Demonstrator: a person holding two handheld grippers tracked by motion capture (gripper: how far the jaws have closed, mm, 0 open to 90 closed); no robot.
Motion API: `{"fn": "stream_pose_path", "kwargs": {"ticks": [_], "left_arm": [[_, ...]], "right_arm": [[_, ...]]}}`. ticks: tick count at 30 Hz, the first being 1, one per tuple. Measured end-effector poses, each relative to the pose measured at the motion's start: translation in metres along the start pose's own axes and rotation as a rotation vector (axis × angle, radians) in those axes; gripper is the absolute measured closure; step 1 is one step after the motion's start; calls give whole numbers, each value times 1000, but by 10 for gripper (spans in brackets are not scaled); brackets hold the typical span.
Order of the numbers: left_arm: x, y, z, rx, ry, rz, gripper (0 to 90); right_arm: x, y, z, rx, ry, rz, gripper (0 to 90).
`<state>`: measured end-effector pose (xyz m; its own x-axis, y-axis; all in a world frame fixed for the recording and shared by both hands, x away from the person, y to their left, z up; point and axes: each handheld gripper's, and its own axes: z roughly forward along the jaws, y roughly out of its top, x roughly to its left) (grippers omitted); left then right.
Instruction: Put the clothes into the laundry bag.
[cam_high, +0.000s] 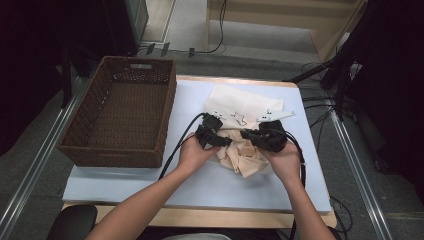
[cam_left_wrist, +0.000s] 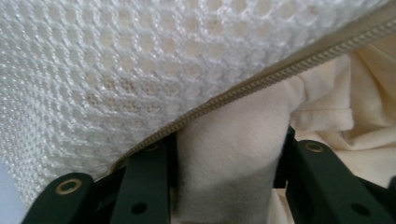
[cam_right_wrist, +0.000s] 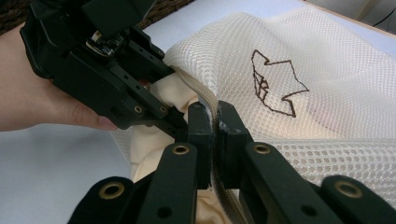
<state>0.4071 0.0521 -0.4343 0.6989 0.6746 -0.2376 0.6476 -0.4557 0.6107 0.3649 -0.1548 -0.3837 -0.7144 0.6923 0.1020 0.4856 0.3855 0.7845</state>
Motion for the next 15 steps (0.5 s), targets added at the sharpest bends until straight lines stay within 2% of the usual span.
{"fn": "stream_pose_path", "kwargs": {"ticks": [3, 6, 11, 12, 15], "left_arm": [[0, -1, -3, 4, -17, 3, 519], [-1, -2, -5, 10, -55, -28, 409], [-5, -7, -12, 0, -66, -7, 284], [-5, -8, -15, 3, -80, -9, 271], [-6, -12, -22, 14, -86, -5, 244]], "right_arm": [[0, 0, 0, 0, 0, 5, 875], [-1, -1, 1, 6, 4, 3, 875], [-1, -1, 0, 4, 2, 6, 875], [-1, -1, 0, 5, 3, 11, 875], [-3, -1, 0, 4, 2, 9, 875]]}}
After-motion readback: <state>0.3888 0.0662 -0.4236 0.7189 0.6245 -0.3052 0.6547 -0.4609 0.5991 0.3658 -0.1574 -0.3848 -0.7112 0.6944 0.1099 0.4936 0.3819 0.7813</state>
